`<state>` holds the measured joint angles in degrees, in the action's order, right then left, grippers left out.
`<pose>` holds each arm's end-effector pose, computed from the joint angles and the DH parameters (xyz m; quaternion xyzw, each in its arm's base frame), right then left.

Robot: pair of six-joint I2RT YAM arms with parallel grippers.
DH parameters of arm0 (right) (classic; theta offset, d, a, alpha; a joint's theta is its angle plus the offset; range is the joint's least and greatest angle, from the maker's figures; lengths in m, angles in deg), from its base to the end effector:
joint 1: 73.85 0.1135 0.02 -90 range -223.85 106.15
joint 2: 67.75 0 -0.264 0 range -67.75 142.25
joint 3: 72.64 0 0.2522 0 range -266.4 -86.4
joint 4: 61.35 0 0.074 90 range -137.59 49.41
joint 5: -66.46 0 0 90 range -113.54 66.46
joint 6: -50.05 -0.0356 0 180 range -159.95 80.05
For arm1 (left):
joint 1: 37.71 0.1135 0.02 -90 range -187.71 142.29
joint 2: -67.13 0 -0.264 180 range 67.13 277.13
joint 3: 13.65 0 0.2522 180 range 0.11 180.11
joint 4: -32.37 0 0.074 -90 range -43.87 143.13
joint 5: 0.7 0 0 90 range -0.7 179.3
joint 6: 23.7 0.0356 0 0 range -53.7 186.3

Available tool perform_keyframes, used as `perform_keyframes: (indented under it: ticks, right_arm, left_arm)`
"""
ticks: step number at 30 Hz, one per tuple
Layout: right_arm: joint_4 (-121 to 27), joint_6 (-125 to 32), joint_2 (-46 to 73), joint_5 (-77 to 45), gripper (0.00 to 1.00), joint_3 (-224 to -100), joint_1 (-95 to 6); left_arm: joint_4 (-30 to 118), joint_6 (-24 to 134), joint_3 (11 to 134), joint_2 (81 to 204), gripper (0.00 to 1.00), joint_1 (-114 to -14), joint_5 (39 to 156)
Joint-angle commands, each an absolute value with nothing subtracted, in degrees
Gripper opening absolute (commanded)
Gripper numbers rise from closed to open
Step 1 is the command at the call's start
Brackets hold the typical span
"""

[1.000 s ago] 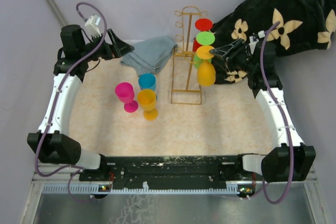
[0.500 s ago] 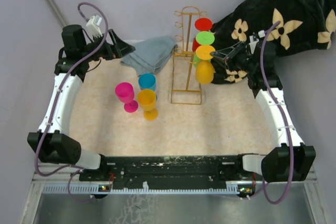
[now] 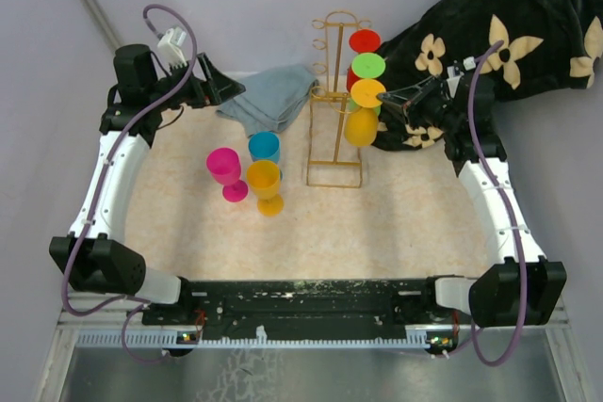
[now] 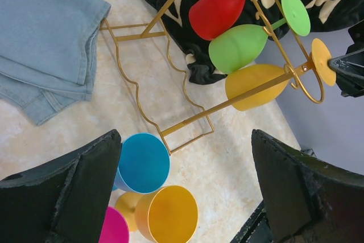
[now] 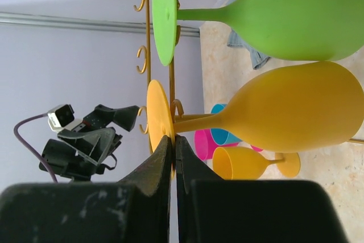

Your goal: Take the wine glass off the wine glass rack

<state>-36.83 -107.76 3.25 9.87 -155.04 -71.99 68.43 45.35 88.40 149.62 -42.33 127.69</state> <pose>0.2815 0.0288 0.3894 0.2584 0.7266 0.5249 0.3601 0.3180 -0.0479 0.4307 0.0873 0.7770 -0.3820 0.4928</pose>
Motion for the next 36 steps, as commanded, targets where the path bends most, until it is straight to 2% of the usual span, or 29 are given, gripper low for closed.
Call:
perform_keyframes:
  ticks: [1, 36]
  right_arm:
    - [-40.38, -108.94, 1.60, 10.32, 0.00, -158.32, -71.70]
    - [-42.47, -112.79, -0.90, 9.87, 0.00, -157.05, -73.33]
  left_arm:
    - [67.49, 46.14, 88.77, 149.92, 1.00, -42.73, 128.25]
    - [67.48, 46.28, 88.00, 149.22, 1.00, -42.81, 128.17]
